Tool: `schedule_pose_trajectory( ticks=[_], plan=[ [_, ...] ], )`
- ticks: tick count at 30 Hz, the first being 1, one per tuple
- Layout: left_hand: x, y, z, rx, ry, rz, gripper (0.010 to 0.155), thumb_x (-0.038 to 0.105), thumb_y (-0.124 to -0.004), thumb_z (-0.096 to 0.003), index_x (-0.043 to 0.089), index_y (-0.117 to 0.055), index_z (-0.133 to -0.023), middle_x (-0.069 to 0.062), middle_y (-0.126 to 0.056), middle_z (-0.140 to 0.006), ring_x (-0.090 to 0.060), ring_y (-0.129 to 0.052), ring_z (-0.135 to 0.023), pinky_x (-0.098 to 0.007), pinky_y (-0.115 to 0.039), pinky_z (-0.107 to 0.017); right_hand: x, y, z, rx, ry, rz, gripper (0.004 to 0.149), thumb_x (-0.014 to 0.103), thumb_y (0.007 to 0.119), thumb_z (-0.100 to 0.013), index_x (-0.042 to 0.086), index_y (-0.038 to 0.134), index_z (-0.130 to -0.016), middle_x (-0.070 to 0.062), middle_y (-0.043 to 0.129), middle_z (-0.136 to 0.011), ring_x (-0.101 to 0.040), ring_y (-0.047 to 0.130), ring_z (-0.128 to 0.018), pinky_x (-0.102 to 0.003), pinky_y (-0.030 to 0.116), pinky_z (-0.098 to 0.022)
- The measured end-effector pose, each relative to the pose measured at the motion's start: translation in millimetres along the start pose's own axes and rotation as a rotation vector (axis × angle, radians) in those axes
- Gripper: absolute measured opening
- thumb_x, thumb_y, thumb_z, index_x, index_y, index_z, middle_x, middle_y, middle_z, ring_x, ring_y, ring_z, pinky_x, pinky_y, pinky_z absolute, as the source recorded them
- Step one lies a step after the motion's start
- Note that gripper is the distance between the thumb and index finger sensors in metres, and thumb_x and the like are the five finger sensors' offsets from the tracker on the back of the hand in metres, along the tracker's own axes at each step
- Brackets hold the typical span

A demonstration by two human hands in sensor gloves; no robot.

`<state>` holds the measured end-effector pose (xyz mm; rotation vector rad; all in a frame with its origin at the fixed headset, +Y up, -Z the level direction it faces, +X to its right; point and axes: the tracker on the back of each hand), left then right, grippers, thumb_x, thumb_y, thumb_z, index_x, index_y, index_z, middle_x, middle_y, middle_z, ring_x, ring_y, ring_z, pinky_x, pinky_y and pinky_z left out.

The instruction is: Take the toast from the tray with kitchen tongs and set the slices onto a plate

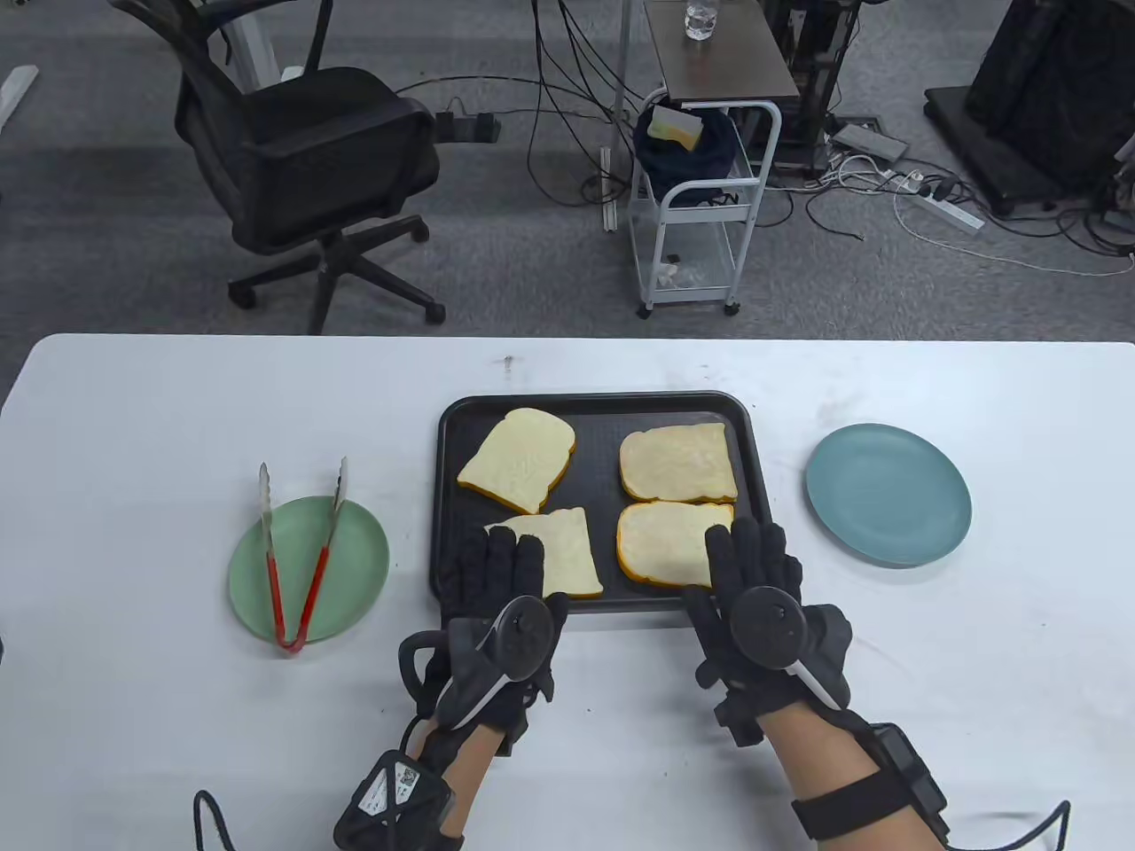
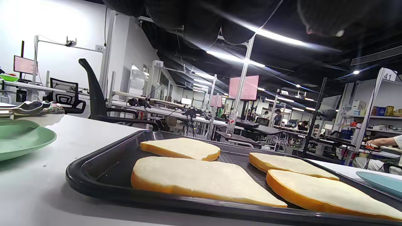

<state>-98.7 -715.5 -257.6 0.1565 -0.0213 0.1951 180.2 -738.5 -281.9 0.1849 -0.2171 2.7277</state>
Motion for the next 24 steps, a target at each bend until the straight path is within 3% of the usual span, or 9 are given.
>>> schedule_pose_trajectory(
  ticks=[17, 24],
  plan=[
    [0, -2, -1, -0.006, 0.001, 0.006, 0.071, 0.063, -0.064, -0.041, 0.033, -0.052, -0.104, -0.004, -0.053, -0.118, -0.032, -0.045, -0.113, -0.052, -0.047, -0.08, -1, -2, 0, -0.01, 0.009, -0.003, 0.07, 0.053, 0.065, -0.053, 0.022, 0.039, -0.11, -0.016, 0.029, -0.116, -0.046, 0.023, -0.101, -0.062, 0.034, -0.067],
    [-14, 0, -7, 0.0, 0.069, 0.007, 0.073, 0.065, -0.066, -0.0403, 0.033, -0.052, -0.104, -0.004, -0.054, -0.118, -0.033, -0.046, -0.113, -0.052, -0.049, -0.08, -2, -4, 0, -0.023, 0.006, -0.007, 0.071, 0.054, 0.065, -0.052, 0.022, 0.038, -0.11, -0.017, 0.029, -0.116, -0.046, 0.023, -0.101, -0.062, 0.034, -0.067]
  ],
)
Point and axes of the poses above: the tracker on the back of each hand, its own x axis roughly to the thumb side, its own z axis roughly from the fingertips to the wrist, y = z × x
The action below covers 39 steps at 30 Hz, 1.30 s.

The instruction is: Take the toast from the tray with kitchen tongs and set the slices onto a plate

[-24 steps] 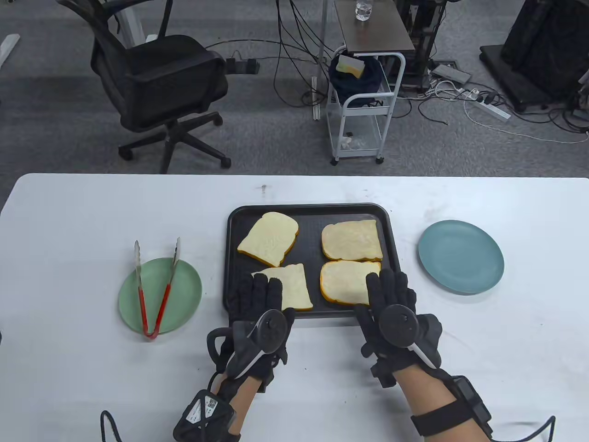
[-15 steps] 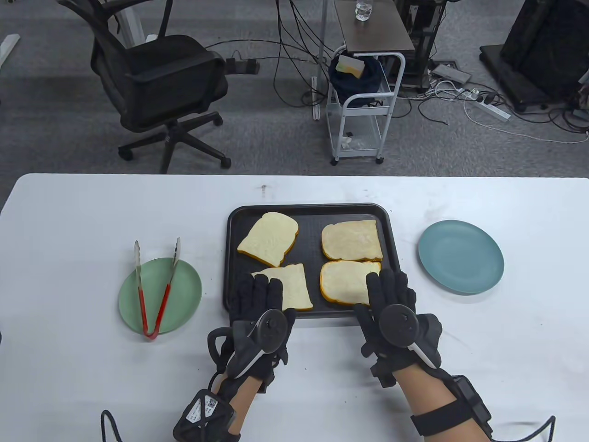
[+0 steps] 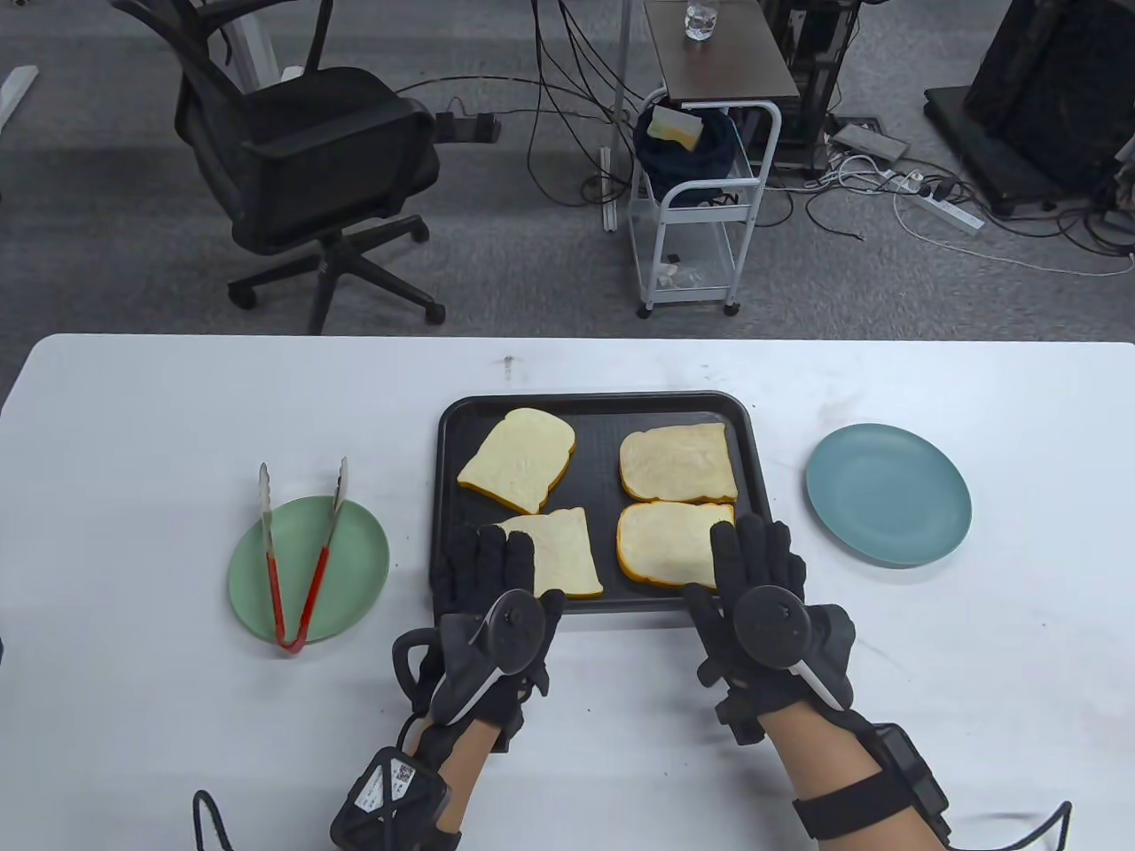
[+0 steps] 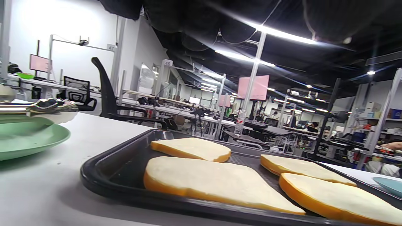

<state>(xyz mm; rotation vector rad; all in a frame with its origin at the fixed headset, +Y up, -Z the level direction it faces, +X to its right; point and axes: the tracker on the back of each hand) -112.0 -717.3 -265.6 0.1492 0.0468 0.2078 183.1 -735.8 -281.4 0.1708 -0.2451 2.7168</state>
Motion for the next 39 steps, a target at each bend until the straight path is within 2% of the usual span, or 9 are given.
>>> schedule_pose_trajectory(
  ticks=[5, 10, 14, 18, 27, 31, 35, 37, 39],
  plan=[
    [-33, 8, -20, 0.006, 0.148, -0.024, 0.077, 0.066, -0.069, -0.0396, 0.033, -0.048, -0.105, -0.005, -0.052, -0.119, -0.038, -0.051, -0.113, -0.056, -0.053, -0.079, -1, -3, 1, -0.012, 0.001, -0.012, 0.072, 0.055, 0.065, -0.052, 0.022, 0.037, -0.11, -0.017, 0.028, -0.116, -0.046, 0.023, -0.101, -0.062, 0.034, -0.067],
    [-98, 13, -44, -0.017, 0.36, -0.146, 0.083, 0.067, -0.072, -0.0387, 0.031, -0.041, -0.106, -0.008, -0.044, -0.12, -0.042, -0.047, -0.112, -0.059, -0.053, -0.077, -2, -4, 0, -0.015, 0.005, -0.02, 0.073, 0.055, 0.065, -0.052, 0.022, 0.036, -0.11, -0.017, 0.028, -0.116, -0.046, 0.022, -0.101, -0.062, 0.034, -0.067],
    [-158, 3, -53, -0.096, 0.535, -0.173, 0.091, 0.069, -0.077, -0.0358, 0.03, -0.035, -0.106, -0.01, -0.038, -0.12, -0.044, -0.044, -0.112, -0.061, -0.05, -0.077, -2, -5, 0, -0.013, 0.008, -0.025, 0.074, 0.055, 0.065, -0.052, 0.022, 0.035, -0.11, -0.017, 0.027, -0.116, -0.046, 0.022, -0.101, -0.062, 0.034, -0.067],
    [-194, -12, -51, -0.178, 0.64, -0.172, 0.097, 0.071, -0.08, -0.0335, 0.029, -0.031, -0.106, -0.011, -0.037, -0.119, -0.045, -0.045, -0.111, -0.062, -0.049, -0.077, -2, -4, 0, -0.007, 0.008, -0.022, 0.074, 0.055, 0.065, -0.052, 0.022, 0.035, -0.11, -0.017, 0.027, -0.116, -0.046, 0.022, -0.101, -0.062, 0.034, -0.067],
    [-213, -35, -49, -0.241, 0.703, -0.178, 0.097, 0.069, -0.083, -0.0329, 0.029, -0.032, -0.105, -0.008, -0.063, -0.11, -0.04, -0.066, -0.1, -0.068, -0.039, -0.074, 0, -4, -1, 0.001, 0.006, -0.012, 0.074, 0.056, 0.065, -0.052, 0.021, 0.035, -0.11, -0.017, 0.027, -0.116, -0.047, 0.022, -0.101, -0.062, 0.034, -0.067],
    [-213, -37, -49, -0.218, 0.695, -0.194, 0.094, 0.064, -0.084, -0.0346, 0.031, -0.033, -0.105, -0.007, -0.071, -0.102, -0.035, -0.064, -0.097, -0.068, -0.03, -0.072, -1, -4, 0, 0.002, 0.01, -0.011, 0.075, 0.056, 0.065, -0.052, 0.021, 0.035, -0.111, -0.017, 0.027, -0.116, -0.047, 0.022, -0.101, -0.062, 0.034, -0.067],
    [-209, -22, -48, -0.149, 0.665, -0.131, 0.092, 0.061, -0.087, -0.0354, 0.031, -0.034, -0.105, -0.007, -0.074, -0.098, -0.033, -0.068, -0.092, -0.066, -0.034, -0.073, -1, -5, 0, 0.001, 0.015, -0.014, 0.074, 0.056, 0.065, -0.052, 0.021, 0.035, -0.11, -0.017, 0.027, -0.116, -0.047, 0.022, -0.101, -0.062, 0.034, -0.067],
    [-201, -4, -48, -0.086, 0.632, -0.066, 0.092, 0.061, -0.087, -0.0348, 0.031, -0.036, -0.105, -0.006, -0.075, -0.098, -0.032, -0.071, -0.091, -0.063, -0.04, -0.073, -2, -5, -1, 0.001, 0.018, -0.017, 0.074, 0.055, 0.065, -0.052, 0.021, 0.034, -0.11, -0.017, 0.027, -0.116, -0.047, 0.022, -0.101, -0.062, 0.034, -0.067],
    [-187, 20, -47, -0.011, 0.581, 0.005, 0.094, 0.063, -0.089, -0.0333, 0.03, -0.037, -0.105, -0.006, -0.076, -0.096, -0.031, -0.081, -0.087, -0.061, -0.055, -0.072, -3, -5, -1, 0.0, 0.023, -0.018, 0.074, 0.055, 0.065, -0.052, 0.021, 0.035, -0.11, -0.017, 0.027, -0.116, -0.047, 0.021, -0.101, -0.062, 0.034, -0.067]
  ],
)
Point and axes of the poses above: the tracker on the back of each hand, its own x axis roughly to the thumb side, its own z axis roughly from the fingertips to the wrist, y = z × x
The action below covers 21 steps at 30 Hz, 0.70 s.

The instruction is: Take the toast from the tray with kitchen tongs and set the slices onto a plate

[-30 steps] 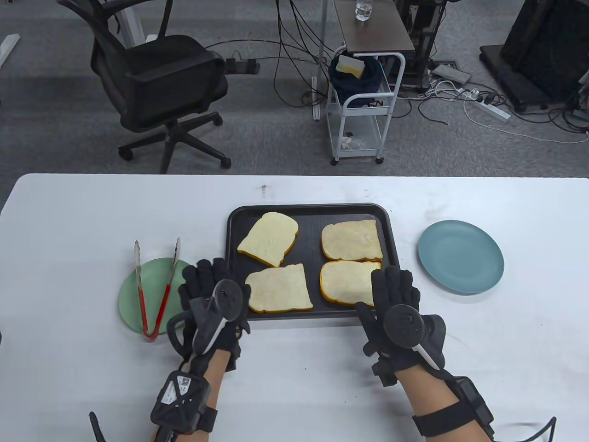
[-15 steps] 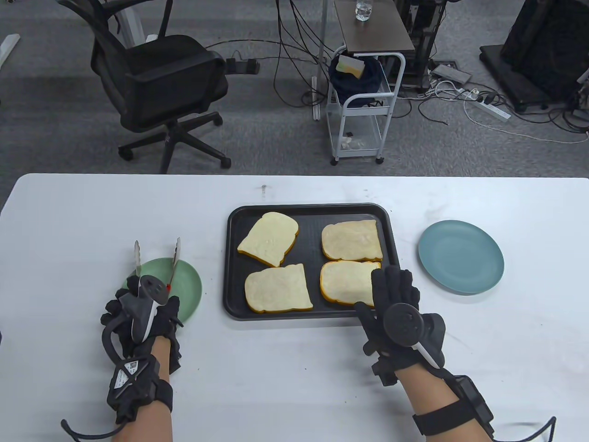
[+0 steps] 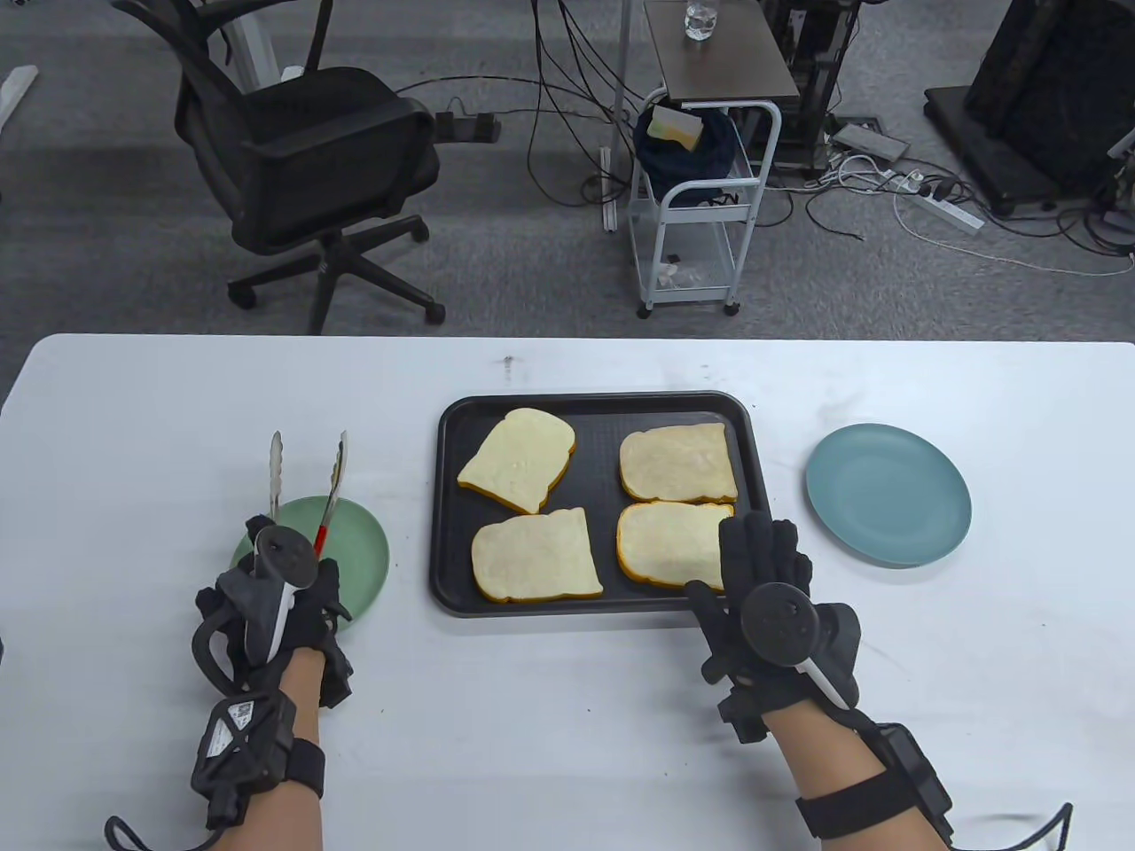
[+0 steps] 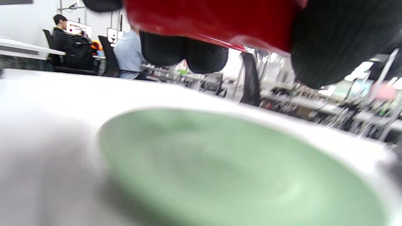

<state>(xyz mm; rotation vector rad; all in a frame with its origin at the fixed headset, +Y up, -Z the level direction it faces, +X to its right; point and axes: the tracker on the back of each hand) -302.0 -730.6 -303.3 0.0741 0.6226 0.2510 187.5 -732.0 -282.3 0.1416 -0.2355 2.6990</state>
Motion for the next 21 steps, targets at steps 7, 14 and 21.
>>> schedule_pose_trajectory(
  ticks=[7, 14, 21],
  plan=[
    [44, 58, 55, 0.107, -0.25, 0.271, 0.094, 0.066, -0.092, -0.0306, 0.029, -0.046, -0.104, -0.003, -0.08, -0.09, -0.015, -0.106, -0.053, -0.047, -0.086, -0.056, -3, -2, 0, -0.004, 0.015, -0.003, 0.075, 0.056, 0.066, -0.052, 0.021, 0.034, -0.11, -0.017, 0.027, -0.116, -0.047, 0.021, -0.101, -0.063, 0.034, -0.067],
    [56, 37, 108, 0.002, -0.398, 0.465, 0.093, 0.066, -0.093, -0.0312, 0.029, -0.049, -0.104, -0.004, -0.086, -0.09, -0.016, -0.106, -0.048, -0.046, -0.089, -0.05, -5, -5, 0, -0.021, 0.026, 0.001, 0.075, 0.056, 0.066, -0.052, 0.021, 0.034, -0.11, -0.017, 0.027, -0.116, -0.047, 0.022, -0.101, -0.063, 0.034, -0.067],
    [51, 21, 106, -0.087, -0.398, 0.49, 0.091, 0.067, -0.091, -0.0324, 0.028, -0.048, -0.103, -0.005, -0.086, -0.088, -0.015, -0.108, -0.045, -0.045, -0.089, -0.049, -9, -10, -5, -0.031, 0.062, -0.006, 0.076, 0.057, 0.066, -0.052, 0.022, 0.033, -0.111, -0.017, 0.026, -0.117, -0.047, 0.021, -0.101, -0.063, 0.033, -0.067]
  ],
)
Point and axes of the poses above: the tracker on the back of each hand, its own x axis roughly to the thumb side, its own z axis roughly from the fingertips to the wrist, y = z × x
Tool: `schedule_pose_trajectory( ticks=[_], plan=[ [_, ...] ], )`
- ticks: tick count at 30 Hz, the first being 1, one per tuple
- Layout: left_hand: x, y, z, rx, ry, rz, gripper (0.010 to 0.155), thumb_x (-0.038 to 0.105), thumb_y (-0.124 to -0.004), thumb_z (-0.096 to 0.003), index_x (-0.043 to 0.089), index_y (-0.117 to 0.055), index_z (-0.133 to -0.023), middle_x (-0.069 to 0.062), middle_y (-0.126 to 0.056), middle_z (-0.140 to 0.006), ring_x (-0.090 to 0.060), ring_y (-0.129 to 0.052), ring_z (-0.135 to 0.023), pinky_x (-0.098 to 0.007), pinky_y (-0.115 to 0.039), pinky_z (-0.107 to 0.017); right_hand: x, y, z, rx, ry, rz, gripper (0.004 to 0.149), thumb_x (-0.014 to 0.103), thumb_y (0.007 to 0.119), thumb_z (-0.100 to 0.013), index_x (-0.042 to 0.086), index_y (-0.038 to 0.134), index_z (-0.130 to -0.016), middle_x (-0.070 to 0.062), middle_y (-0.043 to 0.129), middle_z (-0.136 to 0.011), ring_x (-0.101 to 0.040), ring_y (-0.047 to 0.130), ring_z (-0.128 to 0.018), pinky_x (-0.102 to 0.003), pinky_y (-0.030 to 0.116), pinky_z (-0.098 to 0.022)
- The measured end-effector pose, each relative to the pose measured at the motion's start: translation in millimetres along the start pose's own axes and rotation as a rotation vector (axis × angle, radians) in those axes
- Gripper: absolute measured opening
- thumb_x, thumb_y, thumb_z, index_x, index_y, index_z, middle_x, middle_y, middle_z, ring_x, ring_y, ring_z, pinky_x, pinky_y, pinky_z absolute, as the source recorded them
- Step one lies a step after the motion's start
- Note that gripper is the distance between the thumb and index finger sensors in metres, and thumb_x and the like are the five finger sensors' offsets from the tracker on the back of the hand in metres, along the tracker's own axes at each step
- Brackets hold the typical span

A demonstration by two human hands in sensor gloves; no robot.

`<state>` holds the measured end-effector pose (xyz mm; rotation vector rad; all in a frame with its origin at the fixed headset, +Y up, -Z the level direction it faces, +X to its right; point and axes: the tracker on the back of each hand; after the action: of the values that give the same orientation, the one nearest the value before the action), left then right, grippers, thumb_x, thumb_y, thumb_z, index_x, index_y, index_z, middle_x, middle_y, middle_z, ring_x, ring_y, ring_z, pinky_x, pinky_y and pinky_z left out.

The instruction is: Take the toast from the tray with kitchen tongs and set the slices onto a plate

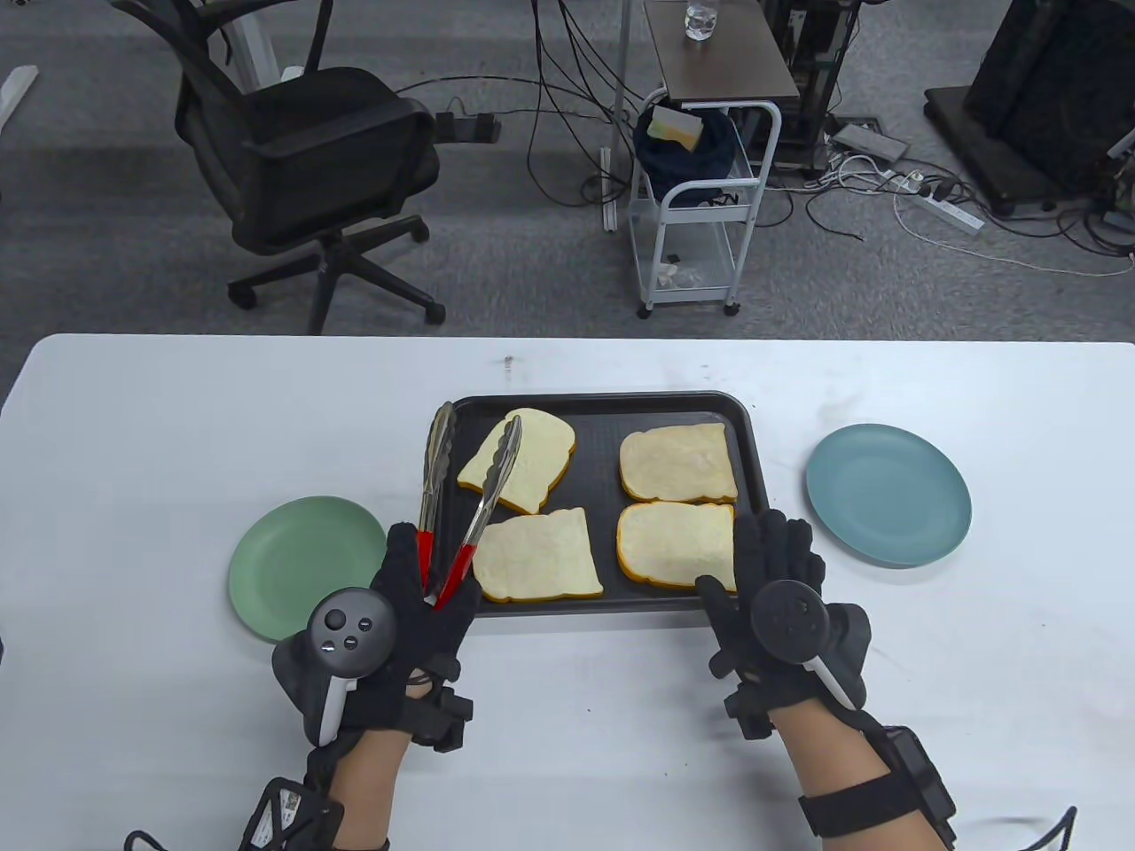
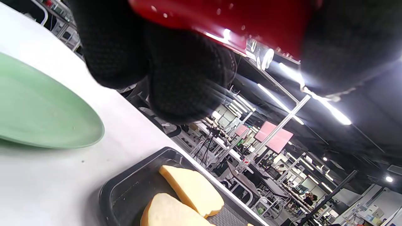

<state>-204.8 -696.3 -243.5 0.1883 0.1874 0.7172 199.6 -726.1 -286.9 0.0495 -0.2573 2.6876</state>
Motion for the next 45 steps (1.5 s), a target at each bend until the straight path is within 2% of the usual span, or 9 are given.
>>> schedule_pose_trajectory(
  ticks=[5, 11, 17, 22, 25, 32, 39, 42, 45],
  plan=[
    [-3, 5, -1, 0.009, -0.009, -0.006, 0.092, 0.067, -0.092, -0.0322, 0.029, -0.048, -0.104, -0.004, -0.085, -0.089, -0.015, -0.107, -0.045, -0.044, -0.09, -0.049, -27, -28, -41, -0.029, 0.169, -0.029, 0.082, 0.06, 0.068, -0.05, 0.022, 0.028, -0.111, -0.018, 0.024, -0.117, -0.047, 0.018, -0.102, -0.063, 0.031, -0.068],
    [-4, 7, -1, 0.016, -0.013, -0.001, 0.092, 0.067, -0.092, -0.0321, 0.029, -0.048, -0.104, -0.005, -0.085, -0.089, -0.016, -0.107, -0.045, -0.045, -0.089, -0.049, -90, -68, -101, -0.032, 0.417, 0.049, 0.086, 0.062, 0.07, -0.048, 0.023, 0.025, -0.111, -0.017, 0.021, -0.118, -0.046, 0.016, -0.102, -0.063, 0.03, -0.068],
    [0, 7, 0, 0.019, -0.032, -0.008, 0.092, 0.067, -0.092, -0.0322, 0.029, -0.049, -0.104, -0.005, -0.085, -0.089, -0.016, -0.107, -0.044, -0.045, -0.089, -0.048, -167, -77, -132, -0.02, 0.655, 0.105, 0.088, 0.063, 0.071, -0.048, 0.023, 0.024, -0.11, -0.017, 0.021, -0.118, -0.046, 0.015, -0.102, -0.063, 0.029, -0.068],
    [2, 6, 1, 0.018, -0.047, -0.017, 0.092, 0.067, -0.092, -0.0319, 0.028, -0.049, -0.104, -0.005, -0.085, -0.089, -0.017, -0.107, -0.043, -0.045, -0.089, -0.048, -225, -54, -133, 0.063, 0.834, 0.127, 0.09, 0.064, 0.072, -0.047, 0.022, 0.024, -0.11, -0.017, 0.02, -0.117, -0.046, 0.015, -0.102, -0.063, 0.029, -0.068],
    [2, 6, 1, 0.017, -0.046, -0.019, 0.092, 0.067, -0.092, -0.032, 0.028, -0.049, -0.104, -0.005, -0.085, -0.089, -0.017, -0.107, -0.043, -0.045, -0.089, -0.048, -246, -40, -130, 0.116, 0.9, 0.139, 0.09, 0.064, 0.072, -0.047, 0.021, 0.025, -0.111, -0.018, 0.021, -0.117, -0.047, 0.016, -0.101, -0.063, 0.03, -0.068],
    [-1, 3, -1, 0.008, -0.036, -0.028, 0.092, 0.067, -0.092, -0.0319, 0.028, -0.049, -0.104, -0.005, -0.085, -0.089, -0.017, -0.107, -0.043, -0.045, -0.089, -0.047, -268, -21, -124, 0.212, 0.983, 0.134, 0.086, 0.062, 0.075, -0.046, 0.016, 0.041, -0.11, -0.022, 0.025, -0.116, -0.049, 0.02, -0.1, -0.063, 0.033, -0.067],
    [0, 4, -1, 0.004, -0.033, -0.036, 0.092, 0.067, -0.093, -0.0318, 0.028, -0.049, -0.104, -0.005, -0.085, -0.089, -0.017, -0.107, -0.043, -0.045, -0.089, -0.048, -272, -22, -120, 0.149, 1.02, 0.093, 0.069, 0.053, 0.078, -0.046, 0.014, 0.055, -0.098, -0.023, 0.03, -0.115, -0.05, 0.024, -0.099, -0.063, 0.035, -0.066],
    [-1, 3, -2, 0.001, -0.027, -0.037, 0.092, 0.067, -0.092, -0.0318, 0.028, -0.049, -0.104, -0.005, -0.085, -0.089, -0.017, -0.107, -0.043, -0.045, -0.089, -0.048, -277, -26, -113, 0.143, 1.085, -0.058, 0.061, 0.048, 0.08, -0.046, 0.012, 0.06, -0.091, -0.023, 0.027, -0.114, -0.05, 0.02, -0.098, -0.063, 0.033, -0.065],
    [-2, 2, -3, -0.007, -0.018, -0.039, 0.092, 0.067, -0.093, -0.0318, 0.028, -0.049, -0.104, -0.005, -0.085, -0.089, -0.017, -0.107, -0.043, -0.045, -0.089, -0.048, -278, -40, -107, 0.095, 1.099, -0.251, 0.045, 0.043, 0.079, -0.048, 0.015, 0.07, -0.083, -0.023, 0.034, -0.114, -0.05, 0.023, -0.098, -0.062, 0.033, -0.064]
  ],
)
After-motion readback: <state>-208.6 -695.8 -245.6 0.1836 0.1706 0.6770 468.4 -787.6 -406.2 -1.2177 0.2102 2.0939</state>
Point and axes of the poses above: the tracker on the back of each hand, its own x axis roughly to the thumb side, its own z axis roughly from the fingertips to the wrist, y = z × x
